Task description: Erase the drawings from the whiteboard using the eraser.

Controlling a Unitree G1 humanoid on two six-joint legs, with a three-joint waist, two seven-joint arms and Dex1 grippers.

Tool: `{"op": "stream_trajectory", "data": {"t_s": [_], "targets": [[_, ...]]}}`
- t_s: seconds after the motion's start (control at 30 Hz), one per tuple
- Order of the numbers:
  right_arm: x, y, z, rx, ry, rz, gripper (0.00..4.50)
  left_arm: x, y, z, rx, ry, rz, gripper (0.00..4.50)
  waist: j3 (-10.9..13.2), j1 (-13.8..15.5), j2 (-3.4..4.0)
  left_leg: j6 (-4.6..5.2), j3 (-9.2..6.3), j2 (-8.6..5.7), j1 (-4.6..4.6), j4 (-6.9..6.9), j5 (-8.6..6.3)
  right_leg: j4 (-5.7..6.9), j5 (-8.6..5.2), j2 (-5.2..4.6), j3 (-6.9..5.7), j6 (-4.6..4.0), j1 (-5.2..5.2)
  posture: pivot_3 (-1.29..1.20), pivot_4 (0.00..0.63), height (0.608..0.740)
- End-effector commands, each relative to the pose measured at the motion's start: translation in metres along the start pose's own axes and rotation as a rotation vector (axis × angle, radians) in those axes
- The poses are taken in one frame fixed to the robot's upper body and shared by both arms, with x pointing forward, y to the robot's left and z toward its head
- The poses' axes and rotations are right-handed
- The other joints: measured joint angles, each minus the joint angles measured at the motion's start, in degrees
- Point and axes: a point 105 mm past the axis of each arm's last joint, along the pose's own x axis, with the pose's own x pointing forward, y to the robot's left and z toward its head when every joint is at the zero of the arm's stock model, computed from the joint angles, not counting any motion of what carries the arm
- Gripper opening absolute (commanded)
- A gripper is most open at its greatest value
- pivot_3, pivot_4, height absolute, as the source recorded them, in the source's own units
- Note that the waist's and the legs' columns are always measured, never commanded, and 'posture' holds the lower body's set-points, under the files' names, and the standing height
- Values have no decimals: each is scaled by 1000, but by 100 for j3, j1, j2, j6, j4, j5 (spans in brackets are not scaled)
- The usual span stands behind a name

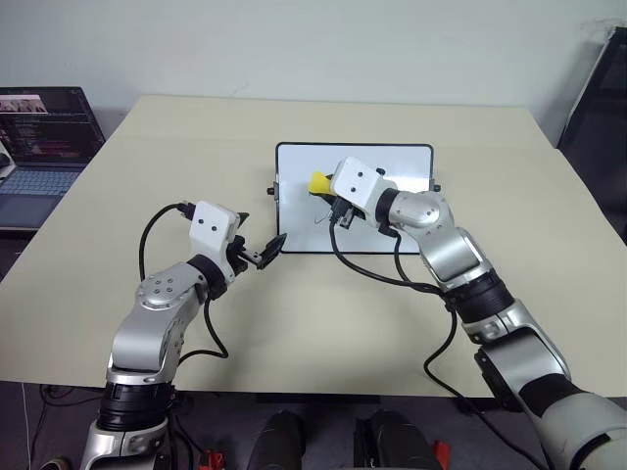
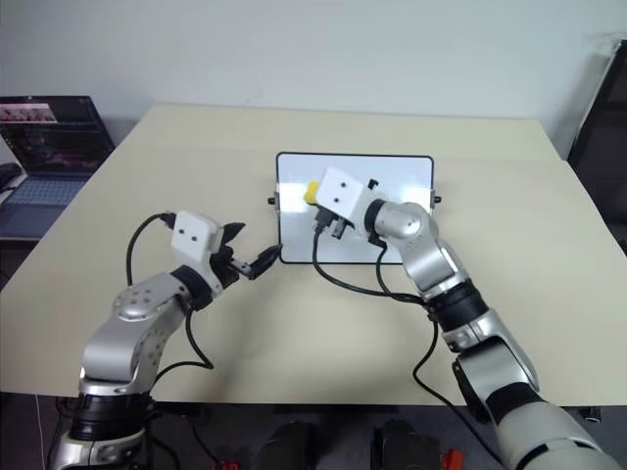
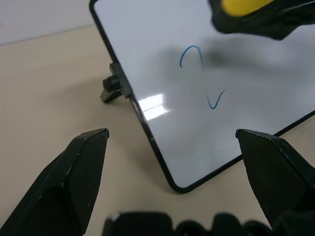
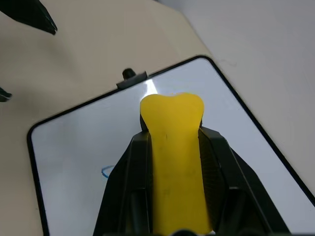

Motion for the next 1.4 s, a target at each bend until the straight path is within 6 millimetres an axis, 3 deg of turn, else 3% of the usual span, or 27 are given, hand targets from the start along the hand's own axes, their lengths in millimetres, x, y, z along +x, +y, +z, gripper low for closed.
{"op": "stream_trajectory", "data": {"t_s": [0.03, 0.3, 0.47, 0.6, 0.73, 0.87, 1.07, 1.23, 1.4], "targets": [[8, -9, 12, -47, -15, -11, 963, 2, -2, 9, 26, -26, -26, 4500, 0, -2, 0, 0, 0, 0, 0, -1, 0, 0, 0, 0, -1, 0, -1, 0, 150, 740], [29, -10, 8, -57, 26, 28, 963, 3, -2, 4, 34, -13, -57, 4500, 0, -19, 0, 0, 5, 1, 0, -7, 0, 1, 0, 0, -4, -1, -6, 0, 150, 740], [38, 9, -4, -14, 58, 128, 963, 5, -7, 7, 36, -19, -68, 4500, 0, -32, 0, 0, 5, 1, 0, -13, 0, 0, 0, 0, -3, -1, -7, 0, 150, 740], [38, 18, -10, 15, 66, 182, 963, 4, -8, 10, 37, -21, -70, 4500, 0, -46, 1, 0, 4, 1, 0, -15, 0, 2, 1, -1, -3, -1, -9, 0, 150, 740], [41, -5, -3, -15, 47, 51, 963, 3, -10, 11, 38, -19, -75, 4500, 0, -52, 1, 0, 3, 1, 1, -15, 0, 5, 1, -1, -2, -1, -10, 0, 150, 740], [41, -12, -10, -41, 78, 30, 963, 3, -11, 13, 39, -18, -81, 4500, 0, -53, 1, -1, 4, 1, 1, -15, 1, 10, 1, -1, -2, -1, -12, 0, 150, 740], [35, 1, -36, -67, 158, 115, 963, 4, -11, 14, 39, -20, -83, 4500, 0, -48, 1, -1, 4, 0, 3, -14, 1, 10, 1, -1, -1, -1, -8, 0, 150, 740], [31, 11, -38, -43, 158, 191, 963, 5, -13, 14, 36, -20, -90, 4500, 0, -52, 1, -1, 3, 0, 15, -14, 1, 12, 1, -1, -2, -1, 5, 0, 150, 740], [31, -26, -27, -53, 130, -4, 963, 6, -15, 15, 35, -20, -102, 4500, 0, -55, 1, -1, 2, 0, 17, -7, 1, 35, 0, -1, -1, -2, 1, 0, 150, 740]]}}
